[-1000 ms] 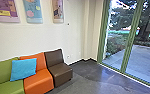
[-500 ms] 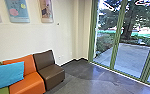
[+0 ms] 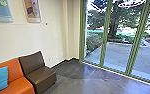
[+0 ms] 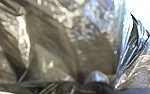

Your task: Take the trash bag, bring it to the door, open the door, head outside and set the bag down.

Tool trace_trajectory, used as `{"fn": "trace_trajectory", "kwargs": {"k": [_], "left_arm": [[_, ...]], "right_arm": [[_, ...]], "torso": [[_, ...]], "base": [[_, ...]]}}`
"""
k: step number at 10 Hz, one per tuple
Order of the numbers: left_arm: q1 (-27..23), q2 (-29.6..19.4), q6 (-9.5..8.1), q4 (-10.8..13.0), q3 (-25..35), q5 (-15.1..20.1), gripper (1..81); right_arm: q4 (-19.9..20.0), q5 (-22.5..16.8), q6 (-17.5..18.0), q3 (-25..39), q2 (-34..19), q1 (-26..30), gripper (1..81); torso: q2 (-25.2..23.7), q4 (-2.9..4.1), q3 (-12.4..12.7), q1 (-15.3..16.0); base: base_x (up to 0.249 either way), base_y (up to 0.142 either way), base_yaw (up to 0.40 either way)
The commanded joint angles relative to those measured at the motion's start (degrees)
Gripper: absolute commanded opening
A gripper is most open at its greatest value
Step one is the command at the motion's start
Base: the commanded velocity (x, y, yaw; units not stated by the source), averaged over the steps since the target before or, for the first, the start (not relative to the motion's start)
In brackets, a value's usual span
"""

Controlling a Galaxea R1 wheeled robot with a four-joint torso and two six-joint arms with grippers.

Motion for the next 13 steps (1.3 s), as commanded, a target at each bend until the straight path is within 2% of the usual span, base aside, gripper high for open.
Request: {"fn": "trace_trajectory", "kwargs": {"k": [1, 13], "left_arm": [[-3.4, -0.1, 0.56, 0.1, 0.1, 4.7, 1.0], [-3.4, -0.1, 0.56, 0.1, 0.1, 4.6, 1.0]], "right_arm": [[-0.3, -3.5, -0.1, 0.1, 0.1, 3.1, 81.1], [-0.3, -3.5, -0.1, -0.1, 0.1, 3.1, 81.1]], "torso": [[0.0, 0.0, 0.0, 0.0], [0.0, 0.0, 0.0, 0.0]], "base": [[0.0, 0.0, -0.32], [0.0, 0.0, -0.322]]}}
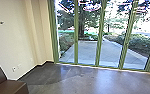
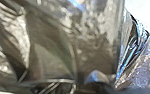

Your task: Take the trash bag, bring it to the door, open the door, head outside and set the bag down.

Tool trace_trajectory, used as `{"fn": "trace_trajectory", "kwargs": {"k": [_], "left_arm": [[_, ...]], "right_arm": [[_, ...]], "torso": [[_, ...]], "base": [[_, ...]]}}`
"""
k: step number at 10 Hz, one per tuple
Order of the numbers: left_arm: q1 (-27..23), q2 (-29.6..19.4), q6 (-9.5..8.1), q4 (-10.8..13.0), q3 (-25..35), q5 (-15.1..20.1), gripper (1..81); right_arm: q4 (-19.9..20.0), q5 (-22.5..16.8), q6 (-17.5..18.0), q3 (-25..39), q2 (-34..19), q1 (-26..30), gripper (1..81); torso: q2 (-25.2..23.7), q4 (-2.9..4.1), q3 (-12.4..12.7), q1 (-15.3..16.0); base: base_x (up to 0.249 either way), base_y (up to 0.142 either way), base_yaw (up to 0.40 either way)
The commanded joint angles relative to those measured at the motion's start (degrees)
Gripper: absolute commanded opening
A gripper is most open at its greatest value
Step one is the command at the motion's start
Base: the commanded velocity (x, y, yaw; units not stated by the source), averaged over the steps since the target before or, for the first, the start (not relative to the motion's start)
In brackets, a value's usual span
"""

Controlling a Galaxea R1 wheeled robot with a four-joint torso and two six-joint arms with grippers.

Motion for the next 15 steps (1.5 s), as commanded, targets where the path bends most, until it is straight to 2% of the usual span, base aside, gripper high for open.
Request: {"fn": "trace_trajectory", "kwargs": {"k": [1, 15], "left_arm": [[-3.4, -0.2, 0.54, 0.1, 0.1, 4.7, 1.0], [-3.4, -0.2, 0.54, 0.1, 0.1, 4.7, 1.0]], "right_arm": [[-0.2, -3.5, -0.1, 0.0, 0.1, 3.0, 81.1], [-0.2, -3.5, -0.1, 0.0, 0.2, 2.9, 81.1]], "torso": [[0.0, 0.0, 0.0, 0.0], [0.0, 0.0, 0.0, 0.0]], "base": [[0.0, 0.0, -0.307], [0.0, 0.0, -0.295]]}}
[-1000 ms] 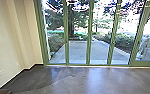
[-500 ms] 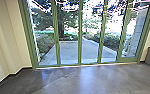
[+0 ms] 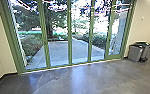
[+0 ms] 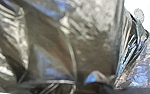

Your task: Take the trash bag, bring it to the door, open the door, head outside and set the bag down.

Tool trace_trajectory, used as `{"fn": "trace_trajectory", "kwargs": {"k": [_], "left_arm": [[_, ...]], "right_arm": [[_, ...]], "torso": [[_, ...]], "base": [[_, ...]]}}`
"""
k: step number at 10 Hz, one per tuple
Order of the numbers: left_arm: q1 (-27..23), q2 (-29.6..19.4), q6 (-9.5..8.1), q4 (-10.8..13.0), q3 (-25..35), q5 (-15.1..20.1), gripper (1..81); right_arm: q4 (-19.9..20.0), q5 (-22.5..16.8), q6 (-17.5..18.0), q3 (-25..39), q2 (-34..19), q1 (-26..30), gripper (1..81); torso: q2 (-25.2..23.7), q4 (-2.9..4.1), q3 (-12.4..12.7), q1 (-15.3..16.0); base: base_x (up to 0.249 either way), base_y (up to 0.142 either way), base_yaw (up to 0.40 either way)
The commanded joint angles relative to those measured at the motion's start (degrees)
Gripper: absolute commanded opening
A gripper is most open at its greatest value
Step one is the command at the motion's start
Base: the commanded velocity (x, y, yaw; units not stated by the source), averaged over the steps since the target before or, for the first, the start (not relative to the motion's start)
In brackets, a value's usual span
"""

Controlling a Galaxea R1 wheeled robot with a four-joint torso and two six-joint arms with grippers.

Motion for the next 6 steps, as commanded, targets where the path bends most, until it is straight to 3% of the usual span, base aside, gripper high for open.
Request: {"fn": "trace_trajectory", "kwargs": {"k": [1, 6], "left_arm": [[-3.6, -0.1, 0.54, 0.1, 0.1, 4.7, 1.0], [-3.6, -0.2, 0.54, 0.2, 0.1, 4.7, 1.0]], "right_arm": [[-0.3, -3.5, -0.1, 0.1, 0.3, 3.2, 81.1], [-0.3, -3.5, -0.1, 0.1, 0.3, 3.2, 81.1]], "torso": [[0.0, 0.0, 0.0, 0.0], [0.0, 0.0, 0.0, 0.0]], "base": [[0.0, 0.0, -0.292], [0.0, 0.0, -0.292]]}}
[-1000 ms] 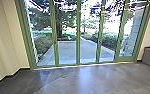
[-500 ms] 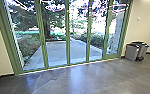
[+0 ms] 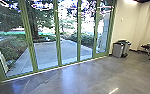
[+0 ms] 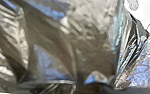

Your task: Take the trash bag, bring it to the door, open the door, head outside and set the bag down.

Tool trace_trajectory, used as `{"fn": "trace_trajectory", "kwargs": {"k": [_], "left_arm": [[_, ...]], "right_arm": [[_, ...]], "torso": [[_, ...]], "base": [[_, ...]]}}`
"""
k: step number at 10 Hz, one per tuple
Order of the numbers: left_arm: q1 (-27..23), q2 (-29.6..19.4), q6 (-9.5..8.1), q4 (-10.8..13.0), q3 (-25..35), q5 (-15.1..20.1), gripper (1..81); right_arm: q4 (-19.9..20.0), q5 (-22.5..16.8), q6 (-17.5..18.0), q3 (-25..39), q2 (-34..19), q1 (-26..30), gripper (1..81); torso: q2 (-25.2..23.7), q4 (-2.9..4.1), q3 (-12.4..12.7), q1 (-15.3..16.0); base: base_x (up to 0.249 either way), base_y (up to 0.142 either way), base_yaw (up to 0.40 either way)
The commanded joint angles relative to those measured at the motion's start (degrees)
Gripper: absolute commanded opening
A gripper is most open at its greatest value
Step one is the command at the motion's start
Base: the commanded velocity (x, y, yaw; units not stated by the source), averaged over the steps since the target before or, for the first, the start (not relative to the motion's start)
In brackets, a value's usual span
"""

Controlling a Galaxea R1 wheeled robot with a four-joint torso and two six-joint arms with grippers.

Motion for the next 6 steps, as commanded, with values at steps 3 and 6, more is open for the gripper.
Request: {"fn": "trace_trajectory", "kwargs": {"k": [3, 6], "left_arm": [[-3.6, -0.2, 0.48, 0.2, 0.1, 4.7, 1.0], [-3.6, -0.3, 0.56, 0.1, 0.1, 4.7, 1.0]], "right_arm": [[-0.3, -3.5, -0.1, 0.1, 0.2, 3.1, 81.1], [-0.3, -3.5, -0.1, -0.1, 0.2, 3.1, 81.1]], "torso": [[0.0, 0.0, 0.0, 0.0], [0.0, 0.0, 0.0, 0.0]], "base": [[0.0, 0.0, -0.277], [0.0, 0.0, -0.232]]}}
